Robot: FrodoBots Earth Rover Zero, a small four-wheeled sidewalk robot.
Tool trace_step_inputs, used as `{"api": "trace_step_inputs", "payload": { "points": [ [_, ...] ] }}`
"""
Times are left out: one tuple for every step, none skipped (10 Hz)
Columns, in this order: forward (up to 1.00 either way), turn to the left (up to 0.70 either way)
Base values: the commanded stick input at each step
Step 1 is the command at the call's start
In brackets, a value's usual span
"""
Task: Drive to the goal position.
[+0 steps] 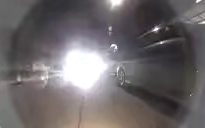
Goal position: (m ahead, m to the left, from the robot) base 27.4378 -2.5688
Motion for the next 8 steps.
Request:
{"api": "trace_step_inputs", "payload": {
  "points": [
    [0.5, 0.0],
    [0.5, 0.0],
    [0.5, 0.0],
    [0.5, 0.0],
    [0.5, 0.0],
    [0.5, 0.0],
    [0.5, -0.5],
    [0.5, -0.5]
  ]
}}
